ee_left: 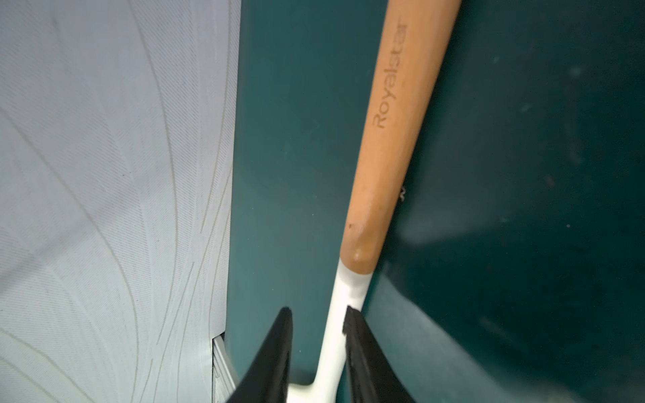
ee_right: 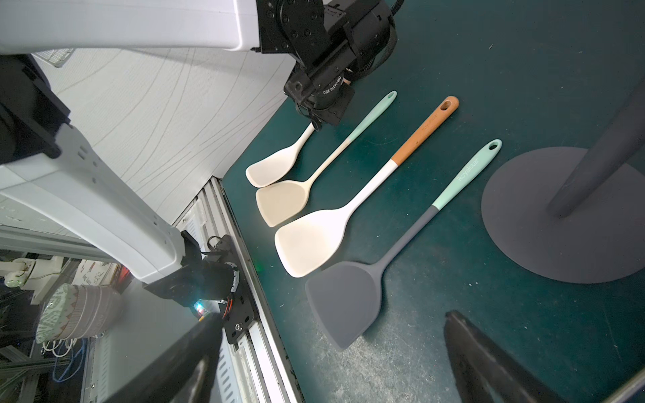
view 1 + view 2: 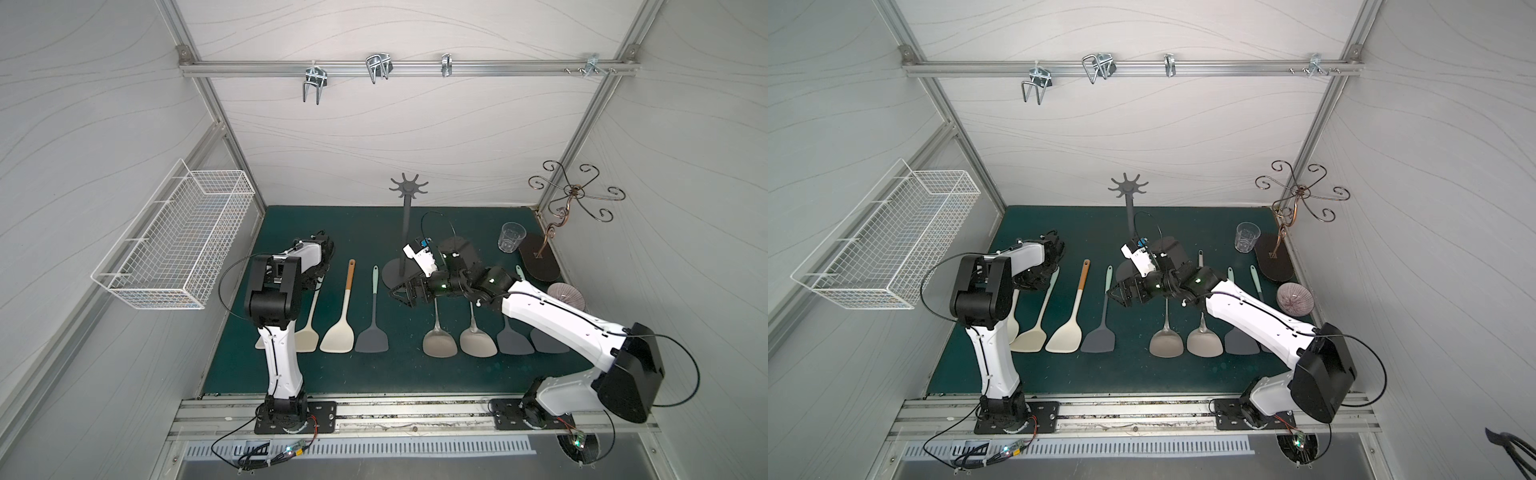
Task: Take the spatula off the kitchen utensil rack
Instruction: Place the spatula at the center of the board, then reset both arms
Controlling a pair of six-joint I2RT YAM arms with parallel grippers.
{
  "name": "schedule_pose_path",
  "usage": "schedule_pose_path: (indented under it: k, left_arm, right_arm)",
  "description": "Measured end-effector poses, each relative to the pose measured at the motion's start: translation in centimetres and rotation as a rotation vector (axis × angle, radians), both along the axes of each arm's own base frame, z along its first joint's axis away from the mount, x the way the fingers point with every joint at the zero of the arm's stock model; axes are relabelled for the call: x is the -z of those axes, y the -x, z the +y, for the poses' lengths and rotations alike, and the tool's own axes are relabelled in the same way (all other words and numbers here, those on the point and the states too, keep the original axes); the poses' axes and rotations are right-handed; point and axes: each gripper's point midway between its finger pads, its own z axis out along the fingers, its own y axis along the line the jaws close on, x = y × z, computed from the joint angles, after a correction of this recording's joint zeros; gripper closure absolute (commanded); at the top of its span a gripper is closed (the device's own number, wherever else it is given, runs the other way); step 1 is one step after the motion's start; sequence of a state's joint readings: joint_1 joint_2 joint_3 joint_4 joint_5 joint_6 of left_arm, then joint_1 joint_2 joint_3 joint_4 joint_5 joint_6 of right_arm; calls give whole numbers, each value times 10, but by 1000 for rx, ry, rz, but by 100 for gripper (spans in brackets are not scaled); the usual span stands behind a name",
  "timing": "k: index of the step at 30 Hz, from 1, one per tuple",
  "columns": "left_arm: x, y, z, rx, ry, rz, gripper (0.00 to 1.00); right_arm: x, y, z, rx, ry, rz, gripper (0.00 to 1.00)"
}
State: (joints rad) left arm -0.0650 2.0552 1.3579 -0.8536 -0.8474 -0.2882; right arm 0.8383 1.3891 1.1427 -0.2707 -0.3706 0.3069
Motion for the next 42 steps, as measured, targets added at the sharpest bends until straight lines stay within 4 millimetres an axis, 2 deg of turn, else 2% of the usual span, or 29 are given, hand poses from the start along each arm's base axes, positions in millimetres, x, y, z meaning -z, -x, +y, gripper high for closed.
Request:
schedule_pose_path:
  k: [4,8,12,17,21,24,27,32,34,35,39,42]
  left_arm:
    - [-6,-1,-4,3,15,-24,67]
    - [-21,-2,-5,-5,22,-75,60]
    - [-52,-3,-6,-23,29,-178,49]
    - [-98,-2,-19,-15,50,-332,44]
    - [-135,1,-40,26,84,-459,40]
    - [-154,7,-54,55,121,-529,39]
    - [-170,18,-68,86,193,-597,39]
    - [-200,43,-103,209,354,-737,28]
    - [-208,55,-118,272,429,-788,23]
    - [-211,60,-125,302,464,-805,1]
    - [-216,72,-147,384,559,-837,0]
    - [-211,77,-168,460,623,-829,0]
  right_arm:
    - [0,0,0,0,0,0,1]
    - [0,0,0,3,1,-3,1]
    - [-4,-1,-3,15,1,-23,1]
    - [-18,1,-12,35,-10,-88,1]
    - [-34,6,-18,46,-19,-158,1]
    - [-45,12,-27,57,-24,-211,1]
    - [-54,20,-43,70,-34,-267,1]
    - [-73,36,-73,90,-58,-371,1]
    - [-81,41,-84,103,-73,-416,1]
    - [-85,43,-90,113,-80,-439,1]
    - [-89,49,-112,158,-92,-505,1]
    - [-87,50,-125,194,-85,-538,1]
